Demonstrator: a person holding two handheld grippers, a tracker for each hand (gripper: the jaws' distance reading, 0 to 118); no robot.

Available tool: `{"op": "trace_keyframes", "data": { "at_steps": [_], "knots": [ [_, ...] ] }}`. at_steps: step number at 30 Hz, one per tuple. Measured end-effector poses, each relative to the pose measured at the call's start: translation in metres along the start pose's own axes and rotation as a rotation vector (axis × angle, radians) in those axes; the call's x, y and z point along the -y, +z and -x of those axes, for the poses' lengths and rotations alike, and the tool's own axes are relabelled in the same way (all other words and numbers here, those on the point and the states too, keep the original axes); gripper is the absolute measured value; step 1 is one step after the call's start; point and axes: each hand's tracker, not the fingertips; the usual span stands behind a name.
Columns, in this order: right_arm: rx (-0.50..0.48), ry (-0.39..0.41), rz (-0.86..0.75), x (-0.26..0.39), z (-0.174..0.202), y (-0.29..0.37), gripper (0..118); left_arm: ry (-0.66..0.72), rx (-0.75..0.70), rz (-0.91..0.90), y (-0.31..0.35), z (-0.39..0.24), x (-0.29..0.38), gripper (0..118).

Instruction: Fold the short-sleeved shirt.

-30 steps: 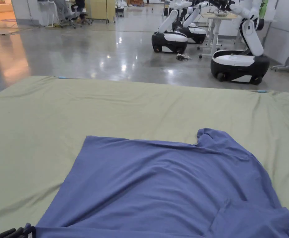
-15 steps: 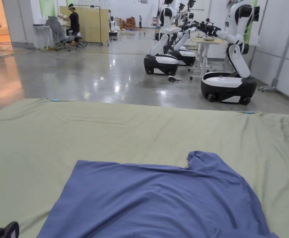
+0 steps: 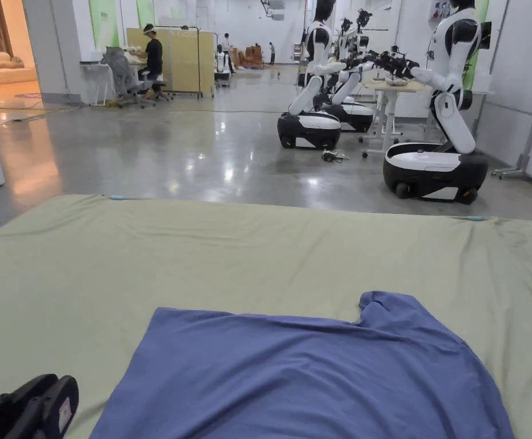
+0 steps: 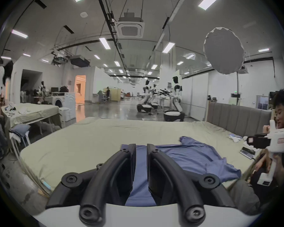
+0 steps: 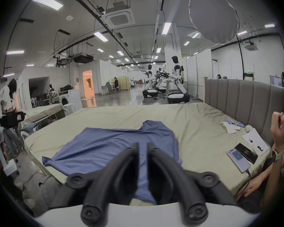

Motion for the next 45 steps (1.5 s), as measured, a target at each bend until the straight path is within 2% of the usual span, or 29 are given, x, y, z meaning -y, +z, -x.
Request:
{"op": "trace_keyframes", "data": {
  "at_steps": [1,2,4,7,13,17,20,25,27,32,33,35,36,40,41,42,44,45],
  "knots": [
    [0.001,-0.001,0.006,0.002,0.002,-0.001,0,0.002,-0.007,-0.004,0.0,0.002,0.003,12],
    [-0.003,-0.009,0.016,0.003,0.003,-0.002,0,-0.004,-0.014,-0.003,-0.001,0.001,0.006,3],
    [-0.015,-0.01,0.028,0.005,0.008,-0.004,0,-0.013,-0.029,0.013,-0.004,0.001,0.01,3],
    [0.01,0.041,0.025,0.005,0.017,-0.005,0,0.026,-0.018,0.036,-0.007,0.002,0.013,3],
    [-0.013,0.038,0.034,0.003,0.016,-0.009,0,0.014,-0.022,0.054,-0.009,0.01,0.014,3],
    [-0.048,0.009,0.062,0.007,0.013,-0.014,0,0.008,-0.063,0.082,-0.013,0.024,0.02,3],
    [-0.057,-0.004,0.086,0.015,0.011,-0.015,0,0.026,-0.097,0.112,-0.017,0.042,0.039,4],
    [-0.061,-0.017,0.133,0.028,0.007,-0.021,0,0.229,-0.106,0.295,-0.031,0.096,0.097,4],
    [-0.062,-0.03,0.148,0.029,0.004,-0.023,0,0.211,-0.147,0.395,-0.04,0.105,0.118,4],
    [-0.049,-0.03,0.16,0.029,0.001,-0.023,0,0.226,-0.115,0.399,-0.051,0.111,0.144,5],
    [-0.046,-0.031,0.16,0.029,0.0,-0.023,0,0.231,-0.12,0.407,-0.052,0.113,0.147,17],
    [-0.04,-0.036,0.163,0.03,-0.004,-0.022,0,0.244,-0.125,0.436,-0.059,0.118,0.151,69],
    [-0.038,-0.041,0.166,0.031,-0.004,-0.022,0,0.258,-0.116,0.431,-0.061,0.119,0.153,71],
    [-0.02,-0.055,0.185,0.037,-0.008,-0.023,0,0.283,-0.074,0.475,-0.079,0.117,0.158,71],
    [-0.015,-0.059,0.19,0.038,-0.01,-0.023,0,0.263,-0.08,0.491,-0.085,0.116,0.161,66],
    [-0.012,-0.064,0.197,0.04,-0.012,-0.022,0,0.25,-0.092,0.529,-0.092,0.115,0.164,54],
    [-0.001,-0.066,0.206,0.041,-0.015,-0.02,0,0.227,-0.098,0.514,-0.096,0.111,0.166,16],
    [0.009,-0.063,0.208,0.042,-0.018,-0.017,0,0.227,-0.081,0.509,-0.096,0.109,0.165,15]
  ]
}}
